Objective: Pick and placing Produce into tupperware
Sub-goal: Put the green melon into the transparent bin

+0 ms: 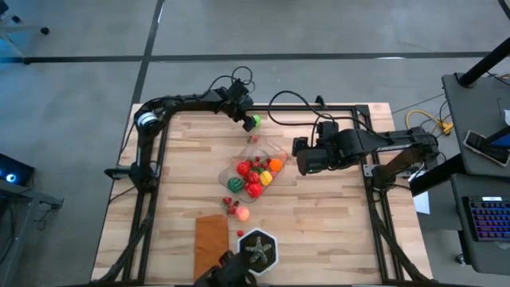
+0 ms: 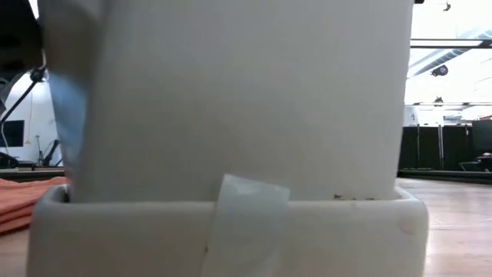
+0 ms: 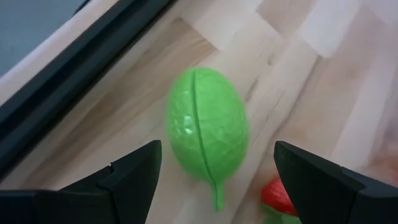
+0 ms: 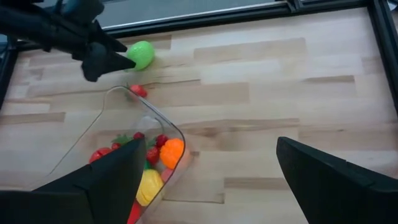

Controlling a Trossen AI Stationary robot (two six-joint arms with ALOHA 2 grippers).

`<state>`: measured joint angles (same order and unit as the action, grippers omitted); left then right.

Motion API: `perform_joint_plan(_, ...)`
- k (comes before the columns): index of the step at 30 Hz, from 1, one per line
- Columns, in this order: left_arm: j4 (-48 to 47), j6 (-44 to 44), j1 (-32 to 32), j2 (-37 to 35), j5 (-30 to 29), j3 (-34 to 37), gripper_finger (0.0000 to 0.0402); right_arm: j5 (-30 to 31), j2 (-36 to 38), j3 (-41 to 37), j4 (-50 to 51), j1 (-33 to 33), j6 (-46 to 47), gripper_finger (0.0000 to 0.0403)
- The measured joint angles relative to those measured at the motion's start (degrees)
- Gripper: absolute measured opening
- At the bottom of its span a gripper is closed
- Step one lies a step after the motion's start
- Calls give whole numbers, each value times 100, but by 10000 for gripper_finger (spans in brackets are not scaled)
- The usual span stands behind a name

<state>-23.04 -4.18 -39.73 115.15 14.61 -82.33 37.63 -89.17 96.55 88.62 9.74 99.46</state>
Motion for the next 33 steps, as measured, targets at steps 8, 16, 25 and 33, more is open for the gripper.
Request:
perform_joint_plan(8,-49,-272,10,322,-17,-233,296,0,0,0,-67,0,8,352)
perform_joint_plan(16,10,-295,22,367,-16,-291,296,0,-2,-2,-69,0,59,352)
perform_joint_plan(25,41,-147,33,396,-115,-266,290,74,-2,-4,-63,0,61,352)
perform_joint_plan(33,-7,-129,40,527,-256,-312,234,130,-7,-4,-62,0,61,352)
